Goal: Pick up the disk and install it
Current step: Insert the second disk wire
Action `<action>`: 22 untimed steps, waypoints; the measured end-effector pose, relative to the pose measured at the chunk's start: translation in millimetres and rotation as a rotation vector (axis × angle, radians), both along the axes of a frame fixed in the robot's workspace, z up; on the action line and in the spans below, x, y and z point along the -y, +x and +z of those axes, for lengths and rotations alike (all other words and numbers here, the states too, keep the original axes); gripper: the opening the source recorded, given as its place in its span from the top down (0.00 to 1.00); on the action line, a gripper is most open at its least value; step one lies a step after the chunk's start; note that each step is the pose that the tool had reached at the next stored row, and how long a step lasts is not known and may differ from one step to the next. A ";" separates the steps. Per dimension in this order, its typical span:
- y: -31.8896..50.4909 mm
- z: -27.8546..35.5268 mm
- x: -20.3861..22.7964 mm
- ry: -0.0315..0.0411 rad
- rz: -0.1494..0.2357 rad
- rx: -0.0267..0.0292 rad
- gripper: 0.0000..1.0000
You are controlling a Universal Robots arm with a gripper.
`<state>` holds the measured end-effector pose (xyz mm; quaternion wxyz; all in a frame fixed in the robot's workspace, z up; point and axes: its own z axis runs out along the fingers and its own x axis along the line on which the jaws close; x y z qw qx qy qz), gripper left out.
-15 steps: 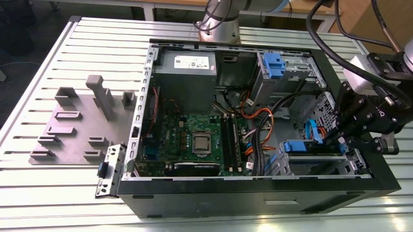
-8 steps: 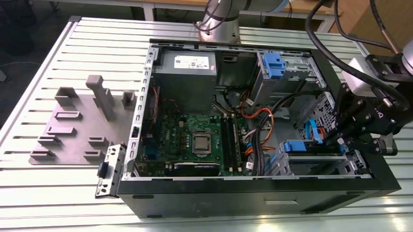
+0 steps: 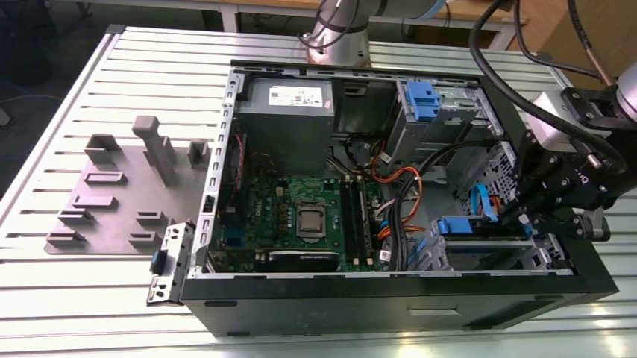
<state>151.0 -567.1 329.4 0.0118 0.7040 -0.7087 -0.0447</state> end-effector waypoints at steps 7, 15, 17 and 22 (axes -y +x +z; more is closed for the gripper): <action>0.0 -2.3 0.0 -0.0005 0.000 0.0001 0.83; 0.0 -3.0 -0.1 0.0004 0.000 -0.0001 0.83; -0.1 -3.5 0.0 0.0011 0.000 -0.0001 0.76; 0.0 -2.8 0.0 -0.0002 0.000 0.0000 0.70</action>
